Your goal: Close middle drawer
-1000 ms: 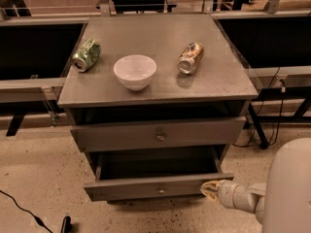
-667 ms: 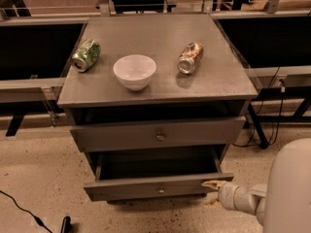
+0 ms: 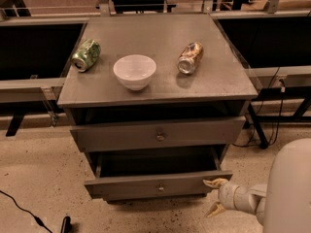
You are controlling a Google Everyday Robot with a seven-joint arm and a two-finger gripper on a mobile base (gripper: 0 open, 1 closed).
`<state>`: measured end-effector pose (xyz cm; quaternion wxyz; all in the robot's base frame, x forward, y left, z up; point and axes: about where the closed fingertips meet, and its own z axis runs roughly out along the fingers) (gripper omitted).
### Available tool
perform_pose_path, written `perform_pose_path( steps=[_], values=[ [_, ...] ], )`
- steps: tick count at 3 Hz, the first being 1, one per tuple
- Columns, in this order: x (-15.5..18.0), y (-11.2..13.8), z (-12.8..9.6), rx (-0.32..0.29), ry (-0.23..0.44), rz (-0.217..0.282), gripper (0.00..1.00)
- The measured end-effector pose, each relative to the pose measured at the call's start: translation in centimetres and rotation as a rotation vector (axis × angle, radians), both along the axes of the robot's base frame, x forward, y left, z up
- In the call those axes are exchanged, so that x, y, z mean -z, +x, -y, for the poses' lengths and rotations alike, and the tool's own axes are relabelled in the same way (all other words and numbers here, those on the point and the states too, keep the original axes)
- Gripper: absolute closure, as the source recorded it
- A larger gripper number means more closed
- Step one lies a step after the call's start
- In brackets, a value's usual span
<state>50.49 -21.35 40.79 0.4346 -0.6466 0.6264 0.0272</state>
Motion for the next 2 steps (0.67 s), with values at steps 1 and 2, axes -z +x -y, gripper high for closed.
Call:
perform_pose_path(
  steps=[1, 2],
  values=[
    [0.0, -0.59, -0.18, 0.0, 0.0, 0.0, 0.15],
    [0.0, -0.98, -0.29, 0.0, 0.0, 0.0, 0.38]
  ],
)
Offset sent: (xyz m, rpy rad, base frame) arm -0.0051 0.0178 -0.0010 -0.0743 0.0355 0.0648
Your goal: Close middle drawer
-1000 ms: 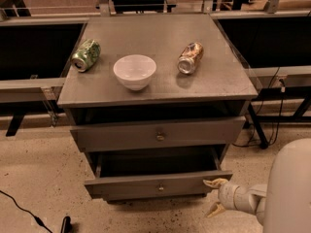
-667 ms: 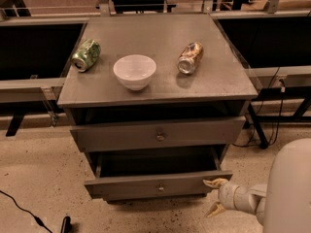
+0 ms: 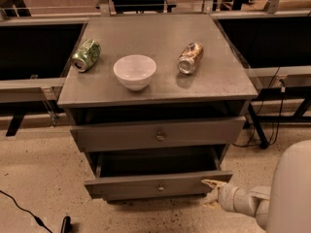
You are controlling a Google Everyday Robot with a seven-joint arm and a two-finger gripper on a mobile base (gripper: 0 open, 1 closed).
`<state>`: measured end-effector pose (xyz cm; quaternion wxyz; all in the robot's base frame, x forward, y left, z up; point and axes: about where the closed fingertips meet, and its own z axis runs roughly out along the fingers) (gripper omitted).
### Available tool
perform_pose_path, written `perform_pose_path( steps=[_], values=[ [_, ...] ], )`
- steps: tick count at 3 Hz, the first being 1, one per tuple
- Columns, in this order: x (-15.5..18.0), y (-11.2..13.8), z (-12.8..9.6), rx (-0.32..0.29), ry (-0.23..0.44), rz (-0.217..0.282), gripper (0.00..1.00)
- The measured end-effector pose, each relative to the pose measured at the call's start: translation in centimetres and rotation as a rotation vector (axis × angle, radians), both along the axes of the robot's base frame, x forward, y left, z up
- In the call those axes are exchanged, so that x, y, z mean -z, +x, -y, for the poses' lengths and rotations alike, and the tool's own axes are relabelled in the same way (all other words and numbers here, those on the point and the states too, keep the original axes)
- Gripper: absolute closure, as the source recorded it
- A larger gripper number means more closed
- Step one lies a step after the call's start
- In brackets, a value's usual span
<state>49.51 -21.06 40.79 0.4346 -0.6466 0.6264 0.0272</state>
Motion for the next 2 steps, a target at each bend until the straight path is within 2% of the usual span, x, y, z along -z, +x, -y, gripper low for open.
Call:
perform_pose_path(
  steps=[2],
  values=[
    [0.52, 0.34, -2.02, -0.075, -0.007, -0.034, 0.84]
  ],
)
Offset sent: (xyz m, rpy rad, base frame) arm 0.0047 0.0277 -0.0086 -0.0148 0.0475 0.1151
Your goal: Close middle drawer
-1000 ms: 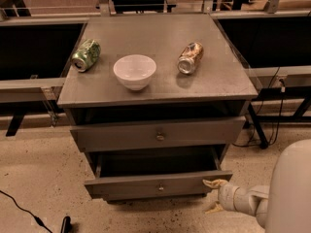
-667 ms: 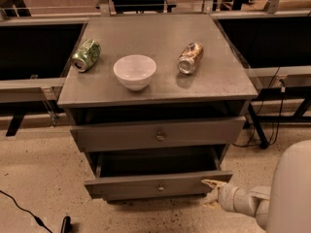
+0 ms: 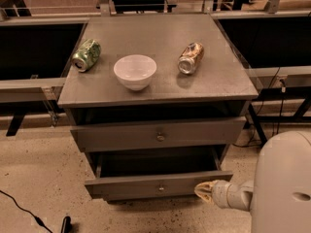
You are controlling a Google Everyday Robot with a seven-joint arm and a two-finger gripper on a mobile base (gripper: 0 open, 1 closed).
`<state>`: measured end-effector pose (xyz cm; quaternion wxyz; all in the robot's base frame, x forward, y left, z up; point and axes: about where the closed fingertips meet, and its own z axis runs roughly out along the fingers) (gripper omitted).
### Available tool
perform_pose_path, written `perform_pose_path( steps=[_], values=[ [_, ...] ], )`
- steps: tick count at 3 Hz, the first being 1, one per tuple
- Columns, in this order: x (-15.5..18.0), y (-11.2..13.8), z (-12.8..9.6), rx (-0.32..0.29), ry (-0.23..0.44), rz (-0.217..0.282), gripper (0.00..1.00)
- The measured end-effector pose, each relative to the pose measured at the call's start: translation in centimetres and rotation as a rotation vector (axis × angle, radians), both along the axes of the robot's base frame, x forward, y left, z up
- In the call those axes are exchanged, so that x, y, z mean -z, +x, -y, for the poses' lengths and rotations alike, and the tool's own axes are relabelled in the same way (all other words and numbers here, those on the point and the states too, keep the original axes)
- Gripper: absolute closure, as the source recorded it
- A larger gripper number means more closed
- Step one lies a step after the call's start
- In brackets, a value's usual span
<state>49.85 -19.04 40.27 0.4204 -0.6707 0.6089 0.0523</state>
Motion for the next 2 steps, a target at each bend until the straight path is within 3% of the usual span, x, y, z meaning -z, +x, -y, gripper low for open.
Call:
perform_pose_path(
  steps=[1, 2],
  values=[
    [0.3, 0.8, -0.4, -0.012, 0.003, 0.011, 1.0],
    [0.6, 2.1, -0.8, -0.022, -0.001, 0.047, 1.0]
  ],
)
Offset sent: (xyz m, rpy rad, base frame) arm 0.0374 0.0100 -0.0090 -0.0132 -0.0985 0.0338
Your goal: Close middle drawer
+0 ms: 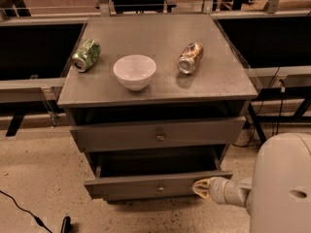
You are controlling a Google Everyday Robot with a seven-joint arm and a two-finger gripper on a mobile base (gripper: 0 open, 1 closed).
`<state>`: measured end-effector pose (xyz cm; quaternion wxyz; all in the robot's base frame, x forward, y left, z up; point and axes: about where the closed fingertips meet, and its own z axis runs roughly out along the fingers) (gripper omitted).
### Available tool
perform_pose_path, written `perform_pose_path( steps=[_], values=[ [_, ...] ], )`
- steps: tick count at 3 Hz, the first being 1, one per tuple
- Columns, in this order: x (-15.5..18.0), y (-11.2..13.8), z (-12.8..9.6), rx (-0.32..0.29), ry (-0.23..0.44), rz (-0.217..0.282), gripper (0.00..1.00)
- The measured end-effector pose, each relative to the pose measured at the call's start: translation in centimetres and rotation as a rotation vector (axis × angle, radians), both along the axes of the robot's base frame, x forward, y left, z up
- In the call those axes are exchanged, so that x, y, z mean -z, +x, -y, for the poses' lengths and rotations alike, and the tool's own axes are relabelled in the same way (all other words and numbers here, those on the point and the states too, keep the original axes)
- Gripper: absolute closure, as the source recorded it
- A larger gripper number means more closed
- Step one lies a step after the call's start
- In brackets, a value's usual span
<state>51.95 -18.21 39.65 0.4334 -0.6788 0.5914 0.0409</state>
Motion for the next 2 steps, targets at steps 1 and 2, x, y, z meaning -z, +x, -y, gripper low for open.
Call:
perform_pose_path(
  steps=[1, 2],
  values=[
    [0.28, 0.53, -0.12, 0.003, -0.001, 0.018, 1.0],
    [0.48, 0.62, -0.24, 0.006, 0.004, 0.027, 1.0]
  ],
)
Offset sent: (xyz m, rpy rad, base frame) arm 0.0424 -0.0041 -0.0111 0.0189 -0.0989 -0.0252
